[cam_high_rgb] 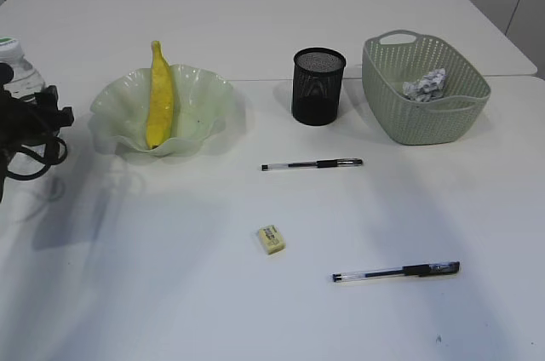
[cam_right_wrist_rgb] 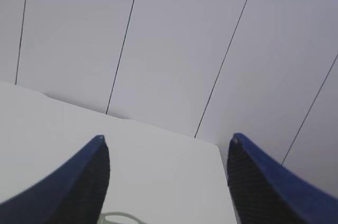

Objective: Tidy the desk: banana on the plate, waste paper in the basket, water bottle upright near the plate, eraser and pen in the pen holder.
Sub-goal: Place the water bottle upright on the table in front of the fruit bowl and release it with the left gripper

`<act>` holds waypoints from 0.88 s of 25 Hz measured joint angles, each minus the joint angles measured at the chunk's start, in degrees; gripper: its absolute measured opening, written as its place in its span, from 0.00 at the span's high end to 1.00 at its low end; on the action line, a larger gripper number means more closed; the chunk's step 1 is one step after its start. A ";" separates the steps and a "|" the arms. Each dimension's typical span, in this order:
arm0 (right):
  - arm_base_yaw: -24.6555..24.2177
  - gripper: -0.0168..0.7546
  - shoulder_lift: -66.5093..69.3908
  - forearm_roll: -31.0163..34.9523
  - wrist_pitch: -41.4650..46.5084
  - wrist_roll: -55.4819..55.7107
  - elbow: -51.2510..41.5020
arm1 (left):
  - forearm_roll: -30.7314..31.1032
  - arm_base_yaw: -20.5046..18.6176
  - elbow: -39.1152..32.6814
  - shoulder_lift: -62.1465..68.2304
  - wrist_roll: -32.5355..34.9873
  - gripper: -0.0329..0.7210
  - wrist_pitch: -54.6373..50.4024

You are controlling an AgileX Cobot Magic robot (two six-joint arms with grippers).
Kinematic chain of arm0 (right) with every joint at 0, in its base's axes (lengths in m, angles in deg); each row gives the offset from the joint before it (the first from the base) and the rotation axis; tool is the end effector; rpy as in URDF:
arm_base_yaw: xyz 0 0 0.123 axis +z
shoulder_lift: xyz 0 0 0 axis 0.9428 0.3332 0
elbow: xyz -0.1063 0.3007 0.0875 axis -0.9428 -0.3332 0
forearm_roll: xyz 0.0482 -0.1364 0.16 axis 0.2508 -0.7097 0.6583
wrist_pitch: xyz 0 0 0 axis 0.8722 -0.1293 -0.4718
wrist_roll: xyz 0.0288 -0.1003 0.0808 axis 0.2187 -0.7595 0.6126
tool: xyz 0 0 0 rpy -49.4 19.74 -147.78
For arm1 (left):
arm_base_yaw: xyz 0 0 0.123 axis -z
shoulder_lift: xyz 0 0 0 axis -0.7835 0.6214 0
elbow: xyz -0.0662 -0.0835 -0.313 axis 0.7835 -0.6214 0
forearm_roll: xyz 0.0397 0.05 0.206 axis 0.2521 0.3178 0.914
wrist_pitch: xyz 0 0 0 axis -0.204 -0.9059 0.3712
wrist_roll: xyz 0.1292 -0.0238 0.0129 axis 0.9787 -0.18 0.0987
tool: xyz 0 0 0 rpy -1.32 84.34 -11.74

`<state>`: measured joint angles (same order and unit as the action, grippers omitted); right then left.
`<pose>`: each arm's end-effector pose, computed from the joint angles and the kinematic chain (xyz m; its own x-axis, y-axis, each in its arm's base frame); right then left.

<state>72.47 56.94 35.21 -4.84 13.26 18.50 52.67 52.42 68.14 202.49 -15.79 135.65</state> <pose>0.2438 0.0082 0.4809 0.0652 -0.3135 -0.9474 -0.0147 0.9490 -0.3150 0.4494 0.0207 0.1658 -0.1214 -0.0069 -0.9926 -0.1920 0.9812 0.0167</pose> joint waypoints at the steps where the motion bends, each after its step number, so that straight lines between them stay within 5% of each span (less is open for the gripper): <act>1: 0.00 0.31 0.00 0.00 -0.05 0.00 0.00 | 0.12 0.00 0.00 0.00 0.00 0.28 0.00; 22: 0.00 0.31 0.00 0.00 -0.14 0.00 0.00 | -1.11 0.00 0.25 -0.95 0.00 0.20 0.67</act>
<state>72.47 56.94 35.21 -4.97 13.26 18.50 51.55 52.42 68.39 201.54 -15.79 136.31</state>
